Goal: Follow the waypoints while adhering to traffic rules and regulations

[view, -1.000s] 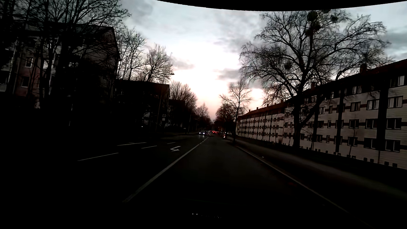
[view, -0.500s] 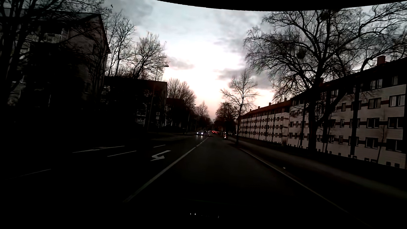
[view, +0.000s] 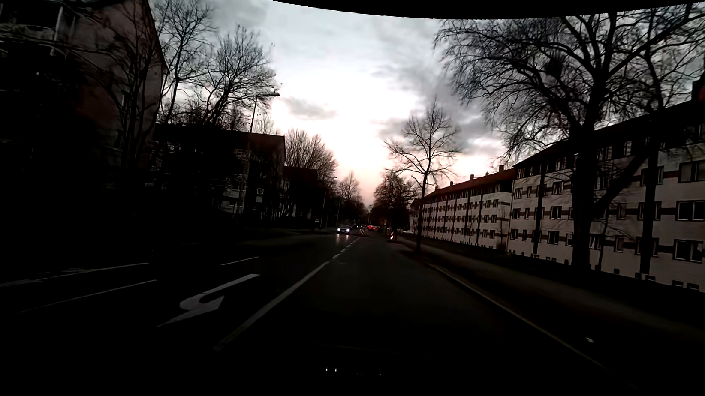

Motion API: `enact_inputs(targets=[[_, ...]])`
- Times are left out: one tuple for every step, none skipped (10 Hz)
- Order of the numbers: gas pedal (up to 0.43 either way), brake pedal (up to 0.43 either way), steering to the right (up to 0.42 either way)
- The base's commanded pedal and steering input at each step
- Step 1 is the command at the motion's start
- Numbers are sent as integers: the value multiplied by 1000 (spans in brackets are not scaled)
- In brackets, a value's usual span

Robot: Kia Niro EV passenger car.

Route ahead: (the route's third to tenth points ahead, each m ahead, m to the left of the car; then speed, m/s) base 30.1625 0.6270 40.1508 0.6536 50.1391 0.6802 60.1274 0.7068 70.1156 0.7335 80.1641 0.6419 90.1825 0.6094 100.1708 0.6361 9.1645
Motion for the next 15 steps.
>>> enact_inputs(targets=[[87, 0, 2], [87, 0, 1], [87, 0, 1], [87, 0, 1], [87, 0, -1], [87, 0, -2], [79, 0, -2], [79, 0, -1], [79, 0, -2], [79, 0, -2], [67, 0, -2], [67, 0, -2], [59, 0, -2], [59, 0, -1], [47, 0, -1]])
